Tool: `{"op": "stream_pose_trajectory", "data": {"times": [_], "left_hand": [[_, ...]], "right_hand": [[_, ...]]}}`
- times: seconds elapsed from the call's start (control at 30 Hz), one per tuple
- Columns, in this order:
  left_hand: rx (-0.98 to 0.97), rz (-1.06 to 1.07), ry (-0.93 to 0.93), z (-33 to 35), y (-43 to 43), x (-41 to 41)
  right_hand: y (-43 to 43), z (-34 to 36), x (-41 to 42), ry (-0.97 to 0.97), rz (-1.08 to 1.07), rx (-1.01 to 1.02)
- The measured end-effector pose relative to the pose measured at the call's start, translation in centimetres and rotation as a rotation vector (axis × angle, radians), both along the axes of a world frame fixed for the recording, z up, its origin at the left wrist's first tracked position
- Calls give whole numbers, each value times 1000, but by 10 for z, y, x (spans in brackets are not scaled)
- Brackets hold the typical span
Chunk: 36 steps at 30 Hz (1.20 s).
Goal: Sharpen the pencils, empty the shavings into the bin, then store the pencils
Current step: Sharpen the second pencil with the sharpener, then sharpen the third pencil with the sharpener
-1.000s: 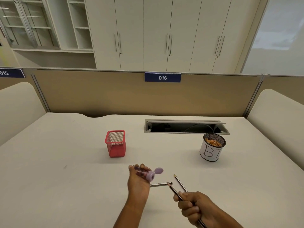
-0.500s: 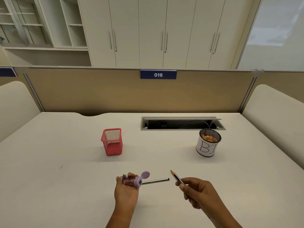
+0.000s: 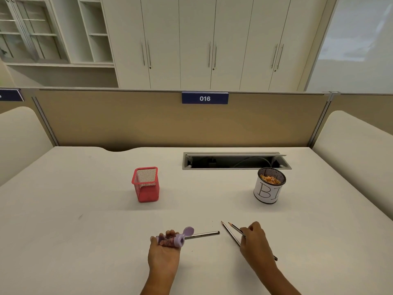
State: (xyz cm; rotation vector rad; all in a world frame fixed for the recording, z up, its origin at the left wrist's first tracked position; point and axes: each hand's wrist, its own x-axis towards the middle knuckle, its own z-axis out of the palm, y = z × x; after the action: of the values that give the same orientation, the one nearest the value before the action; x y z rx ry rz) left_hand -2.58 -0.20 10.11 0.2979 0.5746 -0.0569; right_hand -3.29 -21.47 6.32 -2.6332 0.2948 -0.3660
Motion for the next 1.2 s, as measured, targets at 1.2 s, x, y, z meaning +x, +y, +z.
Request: {"op": "stream_pose_trajectory", "data": {"times": [1.2], "left_hand": [[-50, 18, 46, -1, 11, -5]], "right_hand": [[57, -27, 28, 43, 477, -397]]}}
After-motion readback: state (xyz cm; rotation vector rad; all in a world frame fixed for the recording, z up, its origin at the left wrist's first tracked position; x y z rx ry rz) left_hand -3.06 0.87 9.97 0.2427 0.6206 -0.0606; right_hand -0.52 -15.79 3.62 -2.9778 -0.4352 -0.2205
